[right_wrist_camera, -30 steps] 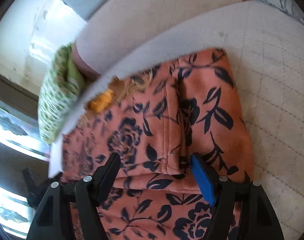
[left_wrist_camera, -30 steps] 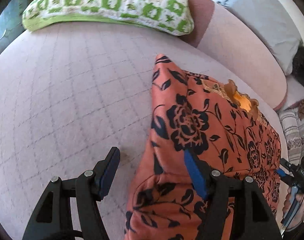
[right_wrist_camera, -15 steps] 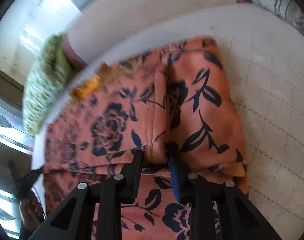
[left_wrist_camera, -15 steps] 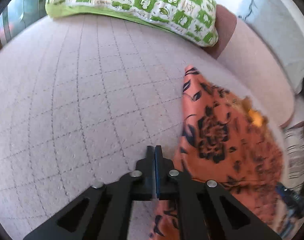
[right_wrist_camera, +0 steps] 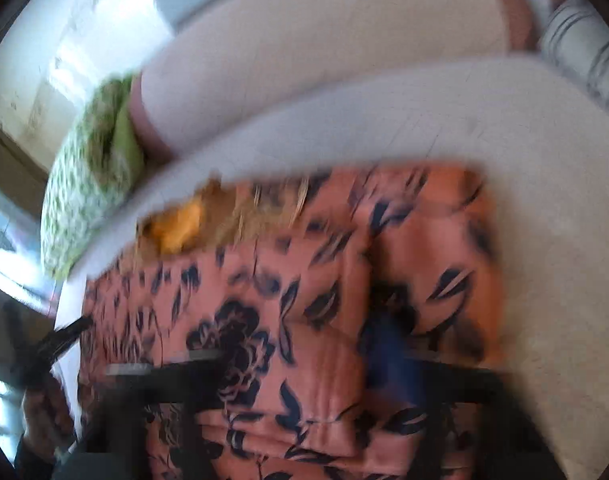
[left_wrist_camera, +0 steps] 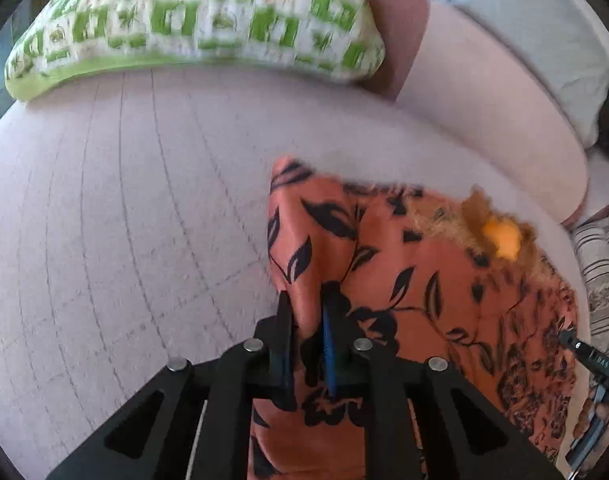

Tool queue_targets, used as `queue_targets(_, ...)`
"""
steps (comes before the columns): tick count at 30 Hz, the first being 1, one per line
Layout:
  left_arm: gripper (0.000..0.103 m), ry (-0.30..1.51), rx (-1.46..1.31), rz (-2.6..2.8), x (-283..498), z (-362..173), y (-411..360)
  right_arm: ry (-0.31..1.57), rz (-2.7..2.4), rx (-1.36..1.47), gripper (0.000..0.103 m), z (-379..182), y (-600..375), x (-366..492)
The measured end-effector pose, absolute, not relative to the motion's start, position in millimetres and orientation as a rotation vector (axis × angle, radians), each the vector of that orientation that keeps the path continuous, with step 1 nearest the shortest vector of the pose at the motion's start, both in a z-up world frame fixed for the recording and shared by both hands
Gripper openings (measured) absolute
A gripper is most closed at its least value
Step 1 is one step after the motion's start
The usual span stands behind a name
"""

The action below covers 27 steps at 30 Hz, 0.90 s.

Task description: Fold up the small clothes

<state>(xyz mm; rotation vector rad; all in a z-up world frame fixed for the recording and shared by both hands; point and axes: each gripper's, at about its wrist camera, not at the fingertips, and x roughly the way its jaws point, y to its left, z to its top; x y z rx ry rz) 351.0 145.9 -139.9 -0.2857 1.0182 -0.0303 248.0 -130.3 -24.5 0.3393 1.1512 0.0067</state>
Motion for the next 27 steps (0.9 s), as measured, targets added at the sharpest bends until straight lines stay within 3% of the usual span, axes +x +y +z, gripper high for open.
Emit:
queue_targets(3,0.011,0.961,-0.129,-0.06,342.3,-133.5,135.3,1.097,-0.026,0.28,0.012,-8.7,-126.9,234.7)
queue_targets(6,0.018,1.025,-0.194,-0.031,345.5,-142.1,145.7,1.142,-0.085,0.282,0.021,-31.3,-139.0,229.9)
queue_targets(8,0.023,1.021,-0.218,-0.009,345.1,-129.9,148.4,1.11,-0.076,0.302,0.051,-16.4,-139.3,224.0)
queue_targets(9,0.023,0.995,-0.217,0.001,340.7,-119.3,150.2,1.057,-0.104,0.286,0.075,-1.4,-139.0,218.2)
queue_targets(12,0.025,0.922,-0.221,-0.034,322.1,-90.3,148.2,0.949,-0.065,0.32,0.075,29.1,-134.2,203.6)
queue_targets(14,0.034,0.92,-0.242,-0.111,305.8,-83.1,142.6,0.941,0.061,0.415,0.075,32.7,-125.0,196.3)
queue_targets(18,0.037,1.07,-0.183,-0.059,306.7,-118.2,134.8,1.116,0.071,0.501,0.073,-27.1,-123.7,199.5)
queue_targets(20,0.039,1.074,-0.139,0.0,301.6,-121.3,139.3,1.082,0.056,0.612,0.069,-30.7,-138.5,191.8)
queue_targets(23,0.041,0.99,-0.133,0.006,289.1,-97.0,144.0,1.009,0.127,0.563,0.075,5.0,-128.0,187.5)
queue_targets(24,0.045,0.977,-0.117,0.005,285.9,-93.8,143.4,0.996,0.152,0.548,0.082,7.3,-123.7,187.3)
queue_targets(25,0.046,0.984,-0.096,0.009,285.8,-96.0,141.6,0.994,0.176,0.531,0.087,6.0,-120.4,187.7)
queue_targets(27,0.05,1.093,-0.066,0.04,298.8,-121.9,142.7,1.068,0.113,0.495,0.087,-21.0,-124.9,195.3)
